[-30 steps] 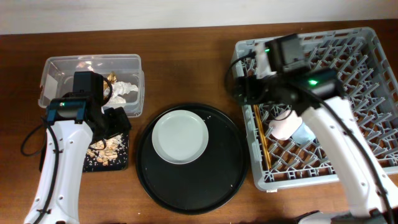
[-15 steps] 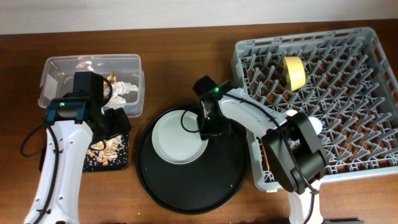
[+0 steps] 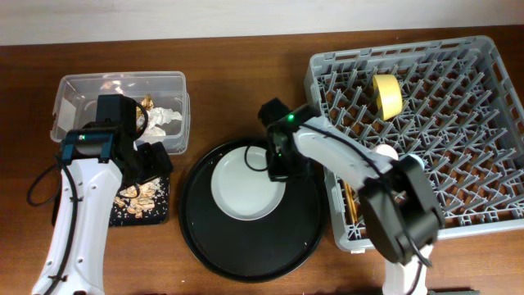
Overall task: Sort waste into correct bins and load items into the dishwasher rack
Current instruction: 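Grasp the white plate with right gripper and stand it in rack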
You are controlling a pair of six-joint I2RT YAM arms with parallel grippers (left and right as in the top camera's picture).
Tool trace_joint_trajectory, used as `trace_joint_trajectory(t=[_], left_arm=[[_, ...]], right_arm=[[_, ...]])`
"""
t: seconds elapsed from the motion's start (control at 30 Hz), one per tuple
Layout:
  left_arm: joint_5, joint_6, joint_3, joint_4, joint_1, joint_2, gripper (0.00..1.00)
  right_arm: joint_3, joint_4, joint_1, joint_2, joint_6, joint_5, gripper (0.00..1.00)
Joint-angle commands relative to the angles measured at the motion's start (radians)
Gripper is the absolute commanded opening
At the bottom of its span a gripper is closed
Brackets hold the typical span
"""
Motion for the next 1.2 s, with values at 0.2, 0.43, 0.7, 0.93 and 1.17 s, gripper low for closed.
trace_joint_trajectory(t=[0.2,0.43,0.7,0.93,1.17], left_arm=[[0.003,-0.005,-0.001,-0.002,0.005,-0.013,0.99],[0.003,-0.005,-0.001,-0.002,0.005,-0.013,0.99],[0.003,-0.005,-0.001,0.0,0.005,-0.013,0.99],[0.003,-0.005,-0.001,-0.002,0.005,-0.013,0.99],[0.003,-0.005,-0.001,-0.005,0.005,-0.013,0.99]], right_arm=[[0.021,0.024,-0.184,-0.505,-0.068,0.79,0.04],[0.02,0.04,-0.192,-0.387,-0.066,1.078,0.04],[0.021,0.038,-0.191,-0.349,-0.064,0.608,0.2],[0.023,-0.224,-0.222,-0.566,-0.064,0.473,0.22],[-0.269,-0.239,-0.235,-0.565,-0.109,0.206,0.04]])
